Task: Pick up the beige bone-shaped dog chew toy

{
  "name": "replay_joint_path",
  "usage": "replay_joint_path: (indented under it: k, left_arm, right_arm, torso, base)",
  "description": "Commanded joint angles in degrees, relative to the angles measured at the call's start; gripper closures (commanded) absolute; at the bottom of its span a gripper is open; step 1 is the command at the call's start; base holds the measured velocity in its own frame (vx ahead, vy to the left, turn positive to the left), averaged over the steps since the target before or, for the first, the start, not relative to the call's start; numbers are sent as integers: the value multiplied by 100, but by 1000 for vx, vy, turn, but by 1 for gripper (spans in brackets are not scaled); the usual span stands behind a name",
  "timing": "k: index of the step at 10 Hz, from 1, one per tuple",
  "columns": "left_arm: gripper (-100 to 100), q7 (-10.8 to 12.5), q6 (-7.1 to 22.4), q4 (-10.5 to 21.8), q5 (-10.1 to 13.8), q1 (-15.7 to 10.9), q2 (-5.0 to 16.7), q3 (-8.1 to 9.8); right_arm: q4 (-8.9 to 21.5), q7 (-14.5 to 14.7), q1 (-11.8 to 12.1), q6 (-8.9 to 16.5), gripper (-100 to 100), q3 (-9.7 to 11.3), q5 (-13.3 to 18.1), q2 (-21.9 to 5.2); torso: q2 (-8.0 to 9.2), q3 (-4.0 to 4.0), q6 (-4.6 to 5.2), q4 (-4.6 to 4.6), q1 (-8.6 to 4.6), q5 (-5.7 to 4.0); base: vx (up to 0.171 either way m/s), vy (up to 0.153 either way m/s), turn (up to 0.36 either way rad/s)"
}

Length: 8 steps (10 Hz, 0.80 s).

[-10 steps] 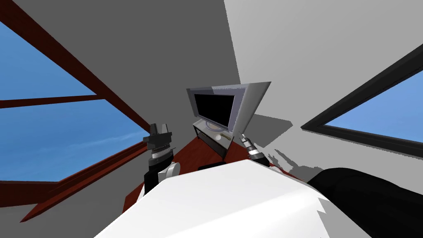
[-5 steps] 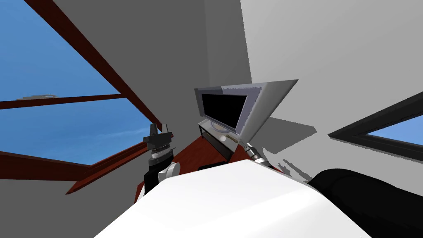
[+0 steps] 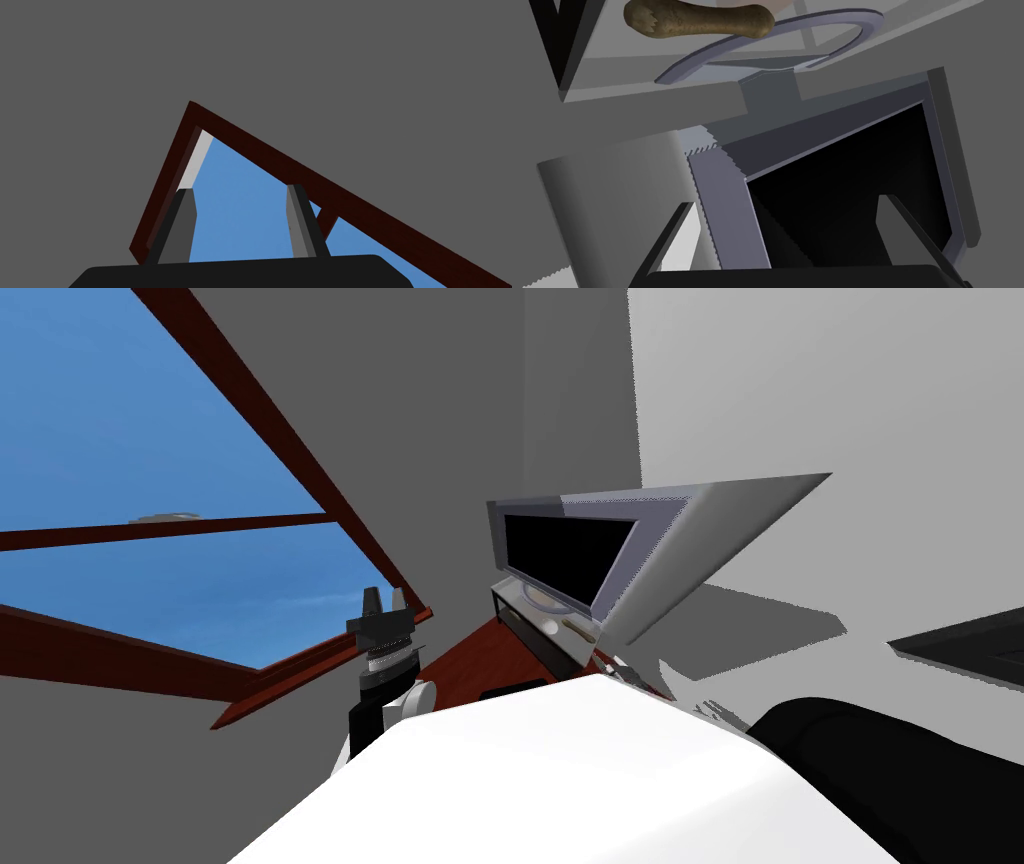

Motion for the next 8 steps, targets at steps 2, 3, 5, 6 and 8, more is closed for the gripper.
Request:
replay_joint_path:
  k: [2,3,5,6,8]
  left_arm:
    - [0,0,0,0,0,0,0,0]
    - [0,0,0,0,0,1,0,1]
    - [0,0,0,0,0,0,0,1]
    - [0,0,0,0,0,0,0,0]
    - [0,0,0,0,0,0,1,1]
  right_arm:
    - [328,369,226,110,-100,-109,234,-94]
    - [525,575,322,176,-100,-178,377,-139]
    - [833,840,409,245,-100,-245,508,-183]
    - [847,846,409,245,-100,-245,508,-183]
    - [1062,1087,487,318,-100,-308,626,-228]
  torso:
    - [-12,-7,-2,-2,9,3]
    - [-2,-2,3,-1,1,2]
    - [6,3,3,1,-13,-1]
    - [5,3,0,1,-9,-1]
    - [21,11,3,4,-18,-3]
  base:
    - [115,95,186]
    - [89,63,166]
    - [83,45,116]
    - [73,45,89]
    - [49,27,74]
